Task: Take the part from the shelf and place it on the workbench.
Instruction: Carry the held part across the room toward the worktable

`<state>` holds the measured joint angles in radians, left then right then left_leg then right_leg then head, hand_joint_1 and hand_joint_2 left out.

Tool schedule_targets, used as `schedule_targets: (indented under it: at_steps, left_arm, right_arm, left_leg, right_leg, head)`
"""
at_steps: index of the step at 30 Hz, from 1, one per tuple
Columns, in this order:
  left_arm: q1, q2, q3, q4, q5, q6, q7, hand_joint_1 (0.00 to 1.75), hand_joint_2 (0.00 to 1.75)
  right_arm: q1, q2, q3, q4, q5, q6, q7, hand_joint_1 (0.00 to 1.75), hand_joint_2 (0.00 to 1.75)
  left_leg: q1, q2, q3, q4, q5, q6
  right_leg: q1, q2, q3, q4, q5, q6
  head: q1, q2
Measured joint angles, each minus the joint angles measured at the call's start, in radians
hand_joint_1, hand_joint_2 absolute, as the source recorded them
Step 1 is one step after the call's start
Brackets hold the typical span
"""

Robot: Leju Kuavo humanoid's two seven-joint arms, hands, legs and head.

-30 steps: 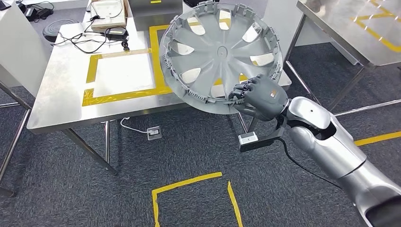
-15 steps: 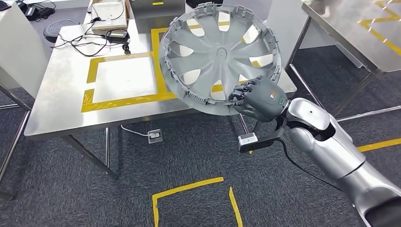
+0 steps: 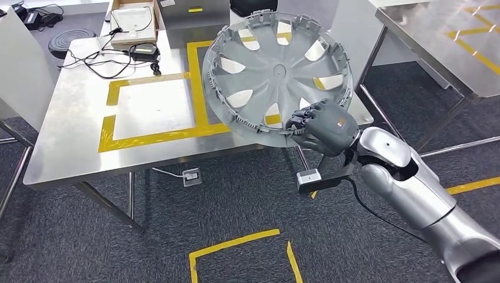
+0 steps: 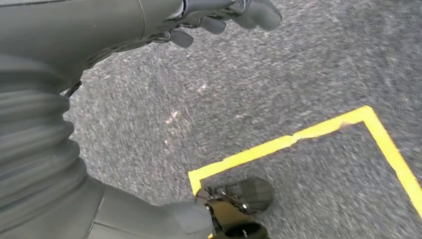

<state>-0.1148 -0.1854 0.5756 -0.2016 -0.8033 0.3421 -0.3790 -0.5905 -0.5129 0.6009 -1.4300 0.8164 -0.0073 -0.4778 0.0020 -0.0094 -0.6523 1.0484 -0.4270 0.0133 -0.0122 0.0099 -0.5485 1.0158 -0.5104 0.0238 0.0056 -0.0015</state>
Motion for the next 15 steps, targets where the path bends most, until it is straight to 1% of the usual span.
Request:
schedule_targets:
  at_steps: [1, 2, 3, 4, 5, 6, 7, 8, 9, 10, 11, 12, 13, 14, 15]
  left_arm:
    - [0.001, 0.0, 0.0, 0.0, -0.002, 0.0, 0.0, 0.0, 1.75]
    - [0.001, 0.0, 0.0, -0.001, -0.003, 0.0, 0.0, 0.0, 1.75]
    - [-0.001, 0.0, 0.0, -0.001, -0.004, 0.0, 0.0, 0.0, 1.75]
    - [-0.002, 0.0, 0.0, -0.001, -0.005, 0.0, 0.0, 0.0, 1.75]
    - [-0.003, 0.0, 0.0, -0.001, -0.005, 0.0, 0.0, 0.0, 1.75]
    - [-0.003, 0.0, 0.0, -0.001, -0.006, 0.0, 0.001, 0.0, 1.75]
    - [-0.002, 0.0, 0.0, -0.001, -0.006, 0.0, 0.001, 0.0, 1.75]
    - [-0.001, 0.0, 0.0, -0.001, -0.007, 0.0, 0.002, 0.0, 1.75]
    - [-0.001, 0.0, 0.0, -0.001, -0.007, -0.001, 0.002, 0.0, 1.75]
    - [-0.001, 0.0, 0.0, -0.001, -0.008, -0.002, 0.002, 0.0, 1.75]
    - [-0.002, -0.001, 0.0, -0.001, -0.009, -0.002, 0.002, 0.0, 1.75]
    - [-0.003, -0.001, 0.0, -0.001, -0.01, -0.003, 0.002, 0.0, 1.75]
    - [-0.004, -0.002, 0.0, -0.001, -0.011, -0.003, 0.002, 0.0, 1.75]
    - [-0.004, -0.002, 0.0, -0.001, -0.011, -0.004, 0.002, 0.0, 1.75]
    - [-0.004, -0.002, 0.0, -0.001, -0.012, -0.005, 0.002, 0.0, 1.75]
  right_arm:
    - [0.001, -0.003, -0.002, -0.004, 0.0, 0.0, -0.001, 1.75, 1.75]
    - [0.002, -0.007, -0.004, -0.007, -0.001, 0.0, -0.002, 1.75, 1.75]
    - [0.002, -0.01, -0.006, -0.01, -0.001, 0.0, -0.002, 1.75, 1.75]
    - [0.004, -0.012, -0.007, -0.012, -0.002, 0.0, -0.002, 1.75, 1.75]
    - [0.008, -0.015, -0.008, -0.013, -0.002, 0.0, -0.001, 1.75, 1.75]
    - [0.013, -0.017, -0.009, -0.013, -0.002, 0.0, 0.0, 1.75, 1.75]
    - [0.019, -0.019, -0.01, -0.013, -0.002, 0.0, 0.0, 1.75, 1.75]
    - [0.024, -0.021, -0.011, -0.014, -0.002, 0.0, 0.0, 1.75, 1.75]
    - [0.027, -0.024, -0.011, -0.016, -0.003, 0.0, 0.0, 1.75, 1.75]
    - [0.03, -0.028, -0.013, -0.019, -0.004, 0.0, -0.001, 1.75, 1.75]
    - [0.031, -0.032, -0.014, -0.021, -0.005, 0.0, -0.001, 1.75, 1.75]
    - [0.033, -0.036, -0.016, -0.024, -0.006, 0.0, 0.0, 1.75, 1.75]
    - [0.034, -0.039, -0.017, -0.026, -0.007, 0.0, 0.001, 1.75, 1.75]
    - [0.037, -0.043, -0.019, -0.027, -0.008, -0.001, 0.002, 1.75, 1.75]
    - [0.039, -0.047, -0.02, -0.029, -0.008, -0.001, 0.002, 1.75, 1.75]
  left_leg:
    - [0.001, -0.001, 0.003, -0.002, -0.003, 0.007]
    - [0.002, -0.001, 0.008, -0.004, -0.007, 0.013]
    - [0.003, -0.001, 0.013, -0.005, -0.01, 0.019]
    - [0.002, -0.002, 0.016, -0.005, -0.014, 0.024]
    - [0.001, -0.002, 0.02, -0.005, -0.018, 0.028]
    - [-0.001, -0.002, 0.024, -0.005, -0.023, 0.03]
    - [-0.003, -0.003, 0.03, -0.004, -0.028, 0.031]
    - [-0.004, -0.003, 0.038, -0.004, -0.034, 0.032]
    - [-0.006, -0.004, 0.047, -0.004, -0.041, 0.032]
    - [-0.008, -0.004, 0.057, -0.003, -0.048, 0.031]
    - [-0.01, -0.005, 0.065, -0.003, -0.054, 0.028]
    - [-0.011, -0.006, 0.069, -0.003, -0.06, 0.025]
    - [-0.012, -0.006, 0.07, -0.003, -0.064, 0.02]
    - [-0.012, -0.006, 0.071, -0.004, -0.066, 0.014]
    - [-0.012, -0.006, 0.073, -0.007, -0.069, 0.008]
  right_leg:
    - [-0.002, -0.001, 0.0, 0.006, -0.005, 0.005]
    - [-0.002, -0.003, -0.009, 0.025, -0.016, 0.009]
    - [-0.003, -0.004, -0.029, 0.065, -0.032, 0.013]
    - [-0.003, -0.005, -0.064, 0.126, -0.054, 0.015]
    - [-0.002, -0.006, -0.109, 0.197, -0.076, 0.016]
    - [-0.002, -0.005, -0.151, 0.257, -0.087, 0.016]
    - [-0.002, -0.006, -0.181, 0.29, -0.082, 0.014]
    - [-0.002, -0.006, -0.191, 0.283, -0.056, 0.011]
    - [0.0, -0.006, -0.18, 0.236, -0.013, 0.007]
    - [0.002, -0.006, -0.155, 0.166, 0.036, 0.0]
    - [0.007, -0.006, -0.129, 0.101, 0.068, -0.008]
    - [0.011, -0.007, -0.106, 0.049, 0.086, -0.014]
    - [0.015, -0.007, -0.094, 0.021, 0.088, -0.018]
    - [0.017, -0.006, -0.089, 0.014, 0.081, -0.021]
    - [0.017, -0.005, -0.086, 0.008, 0.078, -0.023]
  head:
    - [0.001, 0.0]
    - [0.002, 0.0]
    - [0.003, 0.0]
    - [0.004, 0.0]
    - [0.005, 0.0]
    - [0.005, 0.0]
    - [0.005, 0.0]
    - [0.005, 0.0]
    - [0.005, 0.0]
    - [0.005, 0.0]
    - [0.004, 0.0]
    - [0.004, 0.0]
    - [0.003, 0.0]
    - [0.003, 0.0]
    - [0.003, 0.0]
